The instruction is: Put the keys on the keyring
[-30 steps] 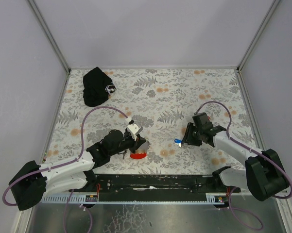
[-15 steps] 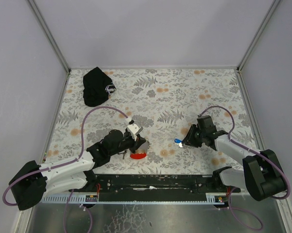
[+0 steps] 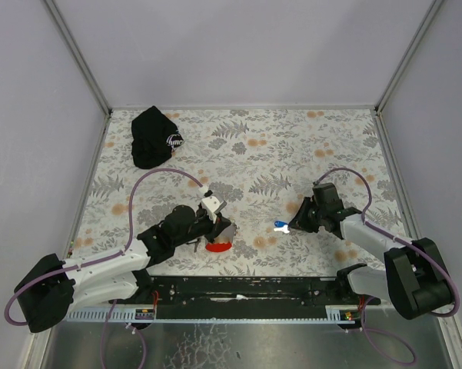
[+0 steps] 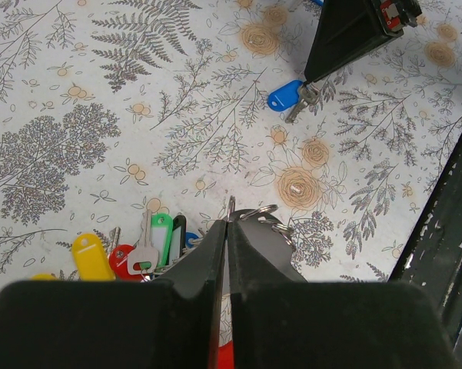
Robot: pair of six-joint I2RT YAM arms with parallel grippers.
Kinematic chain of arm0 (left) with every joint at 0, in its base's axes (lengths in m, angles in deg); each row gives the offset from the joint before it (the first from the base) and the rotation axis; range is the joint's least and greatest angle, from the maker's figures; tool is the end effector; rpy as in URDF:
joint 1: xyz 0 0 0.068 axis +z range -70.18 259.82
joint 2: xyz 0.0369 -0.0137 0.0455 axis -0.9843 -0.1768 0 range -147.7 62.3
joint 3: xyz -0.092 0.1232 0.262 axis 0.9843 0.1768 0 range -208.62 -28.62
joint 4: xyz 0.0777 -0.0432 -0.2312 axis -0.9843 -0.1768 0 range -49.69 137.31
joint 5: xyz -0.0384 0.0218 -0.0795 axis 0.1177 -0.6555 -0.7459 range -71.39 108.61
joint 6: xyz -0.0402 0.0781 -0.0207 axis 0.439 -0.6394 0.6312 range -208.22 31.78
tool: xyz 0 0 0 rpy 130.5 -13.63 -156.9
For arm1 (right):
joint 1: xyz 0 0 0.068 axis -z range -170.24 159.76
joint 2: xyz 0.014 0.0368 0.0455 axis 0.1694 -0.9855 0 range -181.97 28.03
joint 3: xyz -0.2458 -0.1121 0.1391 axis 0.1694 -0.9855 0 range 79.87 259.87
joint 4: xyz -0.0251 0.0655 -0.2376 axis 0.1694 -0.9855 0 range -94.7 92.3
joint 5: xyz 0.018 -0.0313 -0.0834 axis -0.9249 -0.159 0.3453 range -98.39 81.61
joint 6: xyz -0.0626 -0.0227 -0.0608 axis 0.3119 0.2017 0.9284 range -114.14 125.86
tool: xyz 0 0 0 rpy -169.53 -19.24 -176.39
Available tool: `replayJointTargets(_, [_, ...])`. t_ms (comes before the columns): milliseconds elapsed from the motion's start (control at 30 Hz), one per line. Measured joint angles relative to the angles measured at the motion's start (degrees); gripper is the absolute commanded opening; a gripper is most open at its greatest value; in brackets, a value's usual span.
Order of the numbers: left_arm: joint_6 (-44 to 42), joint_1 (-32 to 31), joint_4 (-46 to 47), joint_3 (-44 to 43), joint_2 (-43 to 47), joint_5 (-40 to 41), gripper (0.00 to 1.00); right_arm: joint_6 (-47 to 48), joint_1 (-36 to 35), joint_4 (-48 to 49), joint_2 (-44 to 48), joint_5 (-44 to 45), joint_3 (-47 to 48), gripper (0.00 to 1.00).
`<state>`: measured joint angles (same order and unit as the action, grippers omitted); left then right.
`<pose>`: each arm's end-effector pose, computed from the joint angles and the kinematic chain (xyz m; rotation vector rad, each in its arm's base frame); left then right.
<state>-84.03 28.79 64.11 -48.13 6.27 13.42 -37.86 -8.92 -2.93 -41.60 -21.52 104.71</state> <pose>0.1331 -0.1762 0.2180 0.8459 1.7941 -0.7260 0.2032 0.0879 0.1545 0.4509 2.5243 0.7349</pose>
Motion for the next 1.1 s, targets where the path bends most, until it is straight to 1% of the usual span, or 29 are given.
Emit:
replayJointTargets(167, [0.0,0.0,0.0,0.0,0.0,0.0,0.0,0.3,0.0,0.0,0.0,0.0,0.0,0.13])
replayJointTargets(400, [0.0,0.0,0.0,0.0,-0.1,0.0,0.0,0.7,0.0,0.7,-1.5,-0.1,0.0,0.16])
replayJointTargets(567, [0.0,0.0,0.0,0.0,-0.3,0.0,0.0,0.8,0.0,2.0,-2.7,-1.1,0.0,0.16])
replayJointTargets(767, [0.0,0.0,0.0,0.0,-0.3,0.0,0.0,1.5,0.0,3.0,-3.4,-1.6,0.1,0.08])
replayJointTargets(867, [0.0,0.0,0.0,0.0,-0.3,0.0,0.0,2.9,0.0,3.0,-3.4,-1.8,0.2,0.06])
replayJointTargets(933, [0.0,0.0,0.0,0.0,-0.3,0.0,0.0,4.7,0.0,3.0,-3.4,-2.6,0.4,0.06])
replayJointTargets(1000, [0.0,0.0,0.0,0.0,-0.3,0.0,0.0,6.7,0.0,3.0,-3.0,-3.1,0.4,0.01])
replayJointTargets(1100, [0.0,0.0,0.0,0.0,-0.3,0.0,0.0,9.9,0.1,3.2,-1.0,-4.2,0.4,0.0])
